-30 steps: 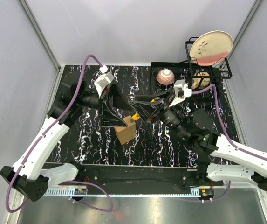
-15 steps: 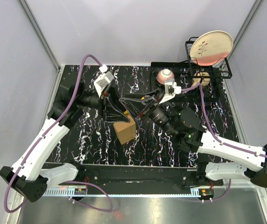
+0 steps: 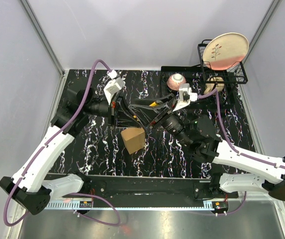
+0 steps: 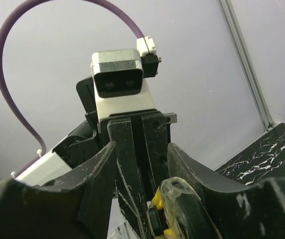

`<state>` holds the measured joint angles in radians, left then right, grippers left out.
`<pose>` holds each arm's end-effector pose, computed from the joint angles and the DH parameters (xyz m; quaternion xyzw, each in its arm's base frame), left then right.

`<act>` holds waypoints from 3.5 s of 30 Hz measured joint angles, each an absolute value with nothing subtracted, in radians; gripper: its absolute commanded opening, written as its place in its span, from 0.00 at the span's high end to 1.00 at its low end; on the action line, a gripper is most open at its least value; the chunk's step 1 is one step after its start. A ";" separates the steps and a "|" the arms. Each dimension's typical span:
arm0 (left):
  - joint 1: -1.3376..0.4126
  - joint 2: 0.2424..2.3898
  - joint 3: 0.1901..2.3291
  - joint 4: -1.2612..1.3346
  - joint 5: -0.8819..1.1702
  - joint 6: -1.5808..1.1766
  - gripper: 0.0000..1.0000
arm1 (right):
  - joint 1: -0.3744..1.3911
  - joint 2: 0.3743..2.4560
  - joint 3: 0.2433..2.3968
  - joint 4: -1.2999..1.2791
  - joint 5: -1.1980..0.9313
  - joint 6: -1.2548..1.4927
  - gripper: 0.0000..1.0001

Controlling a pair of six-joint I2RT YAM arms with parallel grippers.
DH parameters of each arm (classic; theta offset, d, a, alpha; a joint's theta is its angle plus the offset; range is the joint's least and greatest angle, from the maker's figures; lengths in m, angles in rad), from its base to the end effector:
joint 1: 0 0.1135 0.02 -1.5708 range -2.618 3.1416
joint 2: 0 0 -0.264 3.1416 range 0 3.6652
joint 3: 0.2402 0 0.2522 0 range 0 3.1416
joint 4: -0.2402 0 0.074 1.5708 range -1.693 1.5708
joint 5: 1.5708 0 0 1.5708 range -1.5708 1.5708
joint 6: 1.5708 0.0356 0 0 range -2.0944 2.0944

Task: Unpack the express box
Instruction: Adjust the knife, then pick up the express box from the center of the board.

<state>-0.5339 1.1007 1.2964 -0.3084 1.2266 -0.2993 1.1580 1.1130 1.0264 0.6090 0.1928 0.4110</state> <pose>0.1676 -0.1380 0.4457 0.4522 0.5608 -0.6130 0.3245 0.1053 0.2235 0.4433 -0.1042 0.4943 0.5747 0.6439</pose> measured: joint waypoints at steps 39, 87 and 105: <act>-0.582 1.101 1.310 -0.096 1.371 -0.532 1.00 | 1.074 1.036 1.224 0.085 -0.230 0.238 0.42; -0.559 1.177 1.610 -0.852 0.942 0.104 0.01 | 1.044 0.876 1.090 -0.036 0.017 0.178 1.00; -0.401 1.121 1.539 -1.129 0.770 0.402 0.25 | 1.044 0.738 1.159 -0.256 0.219 0.077 1.00</act>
<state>-0.4007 1.1210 1.5394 -1.1286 0.7700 0.4019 1.0443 0.7380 1.1587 -0.2562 0.2188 0.0769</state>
